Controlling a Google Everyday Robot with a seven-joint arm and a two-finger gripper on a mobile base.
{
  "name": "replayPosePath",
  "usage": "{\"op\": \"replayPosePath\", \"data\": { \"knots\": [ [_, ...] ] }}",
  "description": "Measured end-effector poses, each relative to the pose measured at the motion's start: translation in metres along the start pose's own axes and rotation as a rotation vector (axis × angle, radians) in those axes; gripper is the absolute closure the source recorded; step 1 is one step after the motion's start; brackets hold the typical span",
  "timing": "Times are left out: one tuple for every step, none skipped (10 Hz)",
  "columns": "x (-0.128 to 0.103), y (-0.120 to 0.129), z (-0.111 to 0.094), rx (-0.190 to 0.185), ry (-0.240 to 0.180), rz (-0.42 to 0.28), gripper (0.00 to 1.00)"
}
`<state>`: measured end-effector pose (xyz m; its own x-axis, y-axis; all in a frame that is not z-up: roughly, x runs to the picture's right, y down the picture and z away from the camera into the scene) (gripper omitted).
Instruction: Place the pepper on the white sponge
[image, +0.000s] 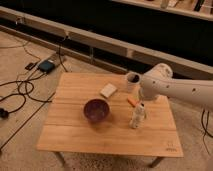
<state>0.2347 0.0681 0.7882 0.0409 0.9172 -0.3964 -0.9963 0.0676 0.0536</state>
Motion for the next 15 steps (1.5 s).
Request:
{"op": "replayPosePath", "data": {
  "knots": [
    [-0.004,-0.006,0.002,-0.001,-0.002,0.011,0.35],
    [-0.007,-0.01,0.005,-0.002,-0.002,0.022,0.35],
    [-0.01,-0.012,0.009,-0.008,0.0,0.035,0.35],
    [-0.012,-0.014,0.014,-0.016,0.003,0.047,0.35],
    [-0.012,-0.014,0.014,-0.017,0.003,0.049,0.35],
    [-0.012,-0.014,0.014,-0.017,0.003,0.049,0.35],
    [-0.012,-0.014,0.014,-0.017,0.003,0.049,0.35],
    [-0.012,-0.014,0.014,-0.017,0.003,0.049,0.35],
    [-0.012,-0.014,0.014,-0.017,0.003,0.048,0.35],
    [-0.011,-0.014,0.014,-0.017,0.003,0.045,0.35],
    [-0.01,-0.01,0.015,-0.019,-0.003,0.01,0.35],
    [-0.008,-0.006,0.017,-0.021,-0.01,-0.038,0.35],
    [-0.005,0.0,0.02,-0.026,-0.024,-0.111,0.35],
    [0.001,0.003,0.025,-0.029,-0.04,-0.198,0.35],
    [0.004,0.004,0.029,-0.033,-0.048,-0.236,0.35]
  ]
}}
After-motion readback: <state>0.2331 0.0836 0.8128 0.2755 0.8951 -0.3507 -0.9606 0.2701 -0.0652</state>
